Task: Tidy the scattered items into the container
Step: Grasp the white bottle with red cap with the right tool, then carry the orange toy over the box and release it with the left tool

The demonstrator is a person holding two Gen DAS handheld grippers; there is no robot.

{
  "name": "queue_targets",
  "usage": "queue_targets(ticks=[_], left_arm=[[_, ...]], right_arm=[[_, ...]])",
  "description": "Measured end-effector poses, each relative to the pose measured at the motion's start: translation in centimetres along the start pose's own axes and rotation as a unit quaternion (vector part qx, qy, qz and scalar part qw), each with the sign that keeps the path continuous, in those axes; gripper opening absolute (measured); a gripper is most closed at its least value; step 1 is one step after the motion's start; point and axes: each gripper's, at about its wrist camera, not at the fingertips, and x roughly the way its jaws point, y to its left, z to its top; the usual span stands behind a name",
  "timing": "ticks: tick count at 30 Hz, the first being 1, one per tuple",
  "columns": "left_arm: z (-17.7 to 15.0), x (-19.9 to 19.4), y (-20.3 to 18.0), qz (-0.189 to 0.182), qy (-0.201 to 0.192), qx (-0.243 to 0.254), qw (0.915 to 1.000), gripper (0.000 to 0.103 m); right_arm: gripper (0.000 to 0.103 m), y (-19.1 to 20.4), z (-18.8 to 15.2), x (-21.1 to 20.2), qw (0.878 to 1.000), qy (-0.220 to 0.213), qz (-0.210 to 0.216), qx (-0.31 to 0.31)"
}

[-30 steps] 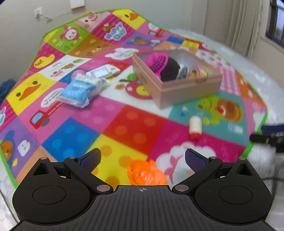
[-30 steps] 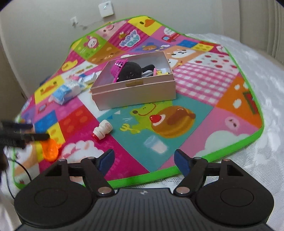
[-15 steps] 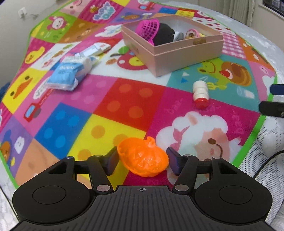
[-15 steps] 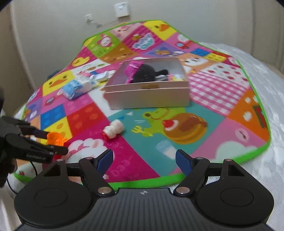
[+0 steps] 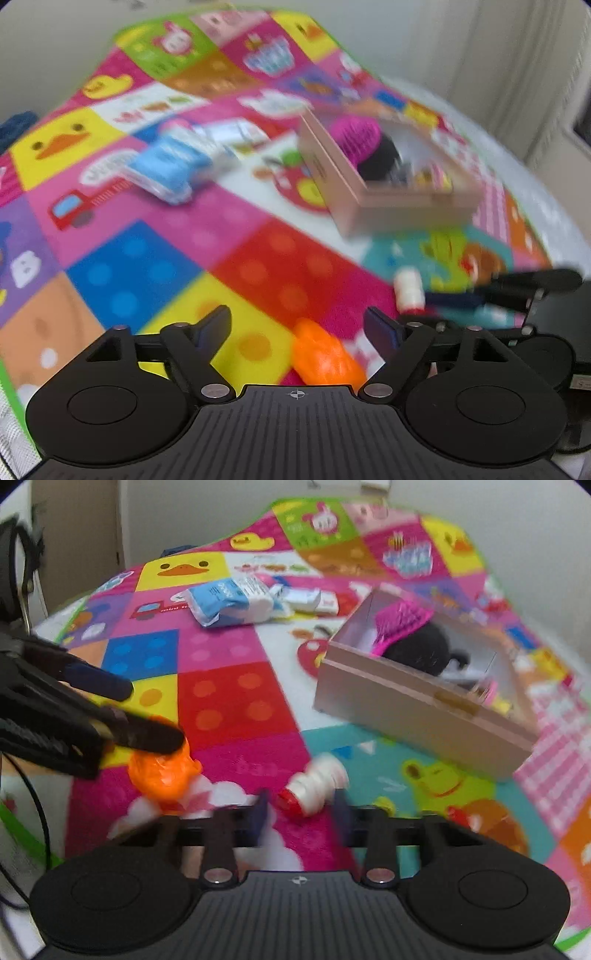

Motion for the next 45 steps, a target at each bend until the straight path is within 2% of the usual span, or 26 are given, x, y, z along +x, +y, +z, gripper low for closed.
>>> queue_targets(ticks=[1,4,7,13,15,17,21,22,24,25,26,28,29,31,33,36,37,38,40,42,45], left_arm=[[0.2,-0.3,0.3,0.000,-0.010,-0.009,0.9999,0.096],[0.6,-0.8,0.7,-0.002,-0.026,-0.027,0.9993,0.096],[0.8,-0.6,0.8,-0.003,-0.022,-0.030,0.9993,0.097],[0.3,-0.3,0.5,0.002,-0.011,-0.017,0.9998,0.099],[0.2,-0.1,0.2,0.002,-0.007,-0.005,1.0000,0.100],[0.0,0.1,-0.2,0.008,-0.002,0.012,0.9999,0.100],[-0.2,0.4,-0.3,0.016,0.005,0.020,0.9997,0.100],[-0.3,0.5,-0.2,0.017,0.006,0.019,0.9997,0.101],[-0.3,0.7,-0.2,0.020,0.011,0.020,0.9995,0.101],[-0.4,0.8,-0.3,0.021,0.014,0.024,0.9994,0.101],[-0.5,1.0,-0.5,0.022,0.018,0.031,0.9991,0.101],[-0.7,1.2,-1.0,0.023,0.023,0.050,0.9982,0.102],[-0.9,1.3,-1.4,0.024,0.022,0.064,0.9974,0.102],[-1.2,1.2,-2.2,0.025,0.016,0.095,0.9950,0.102],[-1.5,1.1,-2.8,0.029,0.008,0.119,0.9924,0.102],[-1.5,1.3,-2.7,0.034,0.012,0.119,0.9922,0.103],[-1.5,1.4,-2.5,0.034,0.015,0.114,0.9928,0.103],[-1.5,1.6,-2.2,0.030,0.021,0.106,0.9937,0.103],[-1.5,1.6,-2.0,0.014,0.029,0.096,0.9949,0.103],[-1.7,1.5,-2.3,-0.005,0.031,0.105,0.9940,0.103],[-2.3,2.1,-3.6,0.011,0.028,0.147,0.9887,0.102]], right_arm=[[0.028,-0.9,0.3,0.0,0.999,0.000,0.010,0.033],[0.028,-4.3,0.8,-0.6,0.990,0.001,0.046,0.133],[0.028,-8.1,0.6,-1.0,0.965,0.007,0.097,0.244],[0.028,-12.0,-0.8,-0.3,0.905,0.044,0.178,0.384],[0.029,-12.6,-1.3,0.2,0.886,0.060,0.188,0.420],[0.029,-12.9,-1.6,0.3,0.879,0.059,0.184,0.436],[0.029,-13.3,-1.7,-0.4,0.883,0.032,0.165,0.438],[0.029,-13.2,-1.6,-0.8,0.890,0.019,0.156,0.429],[0.029,-12.3,-1.1,-2.1,0.918,-0.012,0.121,0.376],[0.034,-11.4,-0.8,-2.8,0.937,-0.028,0.094,0.335],[0.044,-10.0,-0.7,-3.5,0.956,-0.045,0.061,0.285],[0.064,-7.2,-0.9,-4.4,0.977,-0.079,0.009,0.199],[0.065,-5.7,-1.3,-4.7,0.982,-0.099,-0.008,0.164],[0.065,-4.1,-1.8,-4.6,0.986,-0.111,-0.015,0.123],[0.065,-2.9,-1.7,-3.4,0.990,-0.099,-0.024,0.096],[0.058,-2.2,-1.2,-1.4,0.994,-0.077,-0.035,0.071],[0.045,-2.2,-0.9,-0.9,0.995,-0.065,-0.030,0.069],[0.027,-2.3,-0.6,-0.4,0.996,-0.051,-0.023,0.068],[0.025,-2.2,-0.5,-0.6,0.997,-0.037,-0.017,0.068],[0.025,-2.4,-0.7,-2.0,0.996,-0.047,-0.020,0.072],[0.025,-3.0,-1.4,-4.7,0.994,-0.058,-0.019,0.090]])
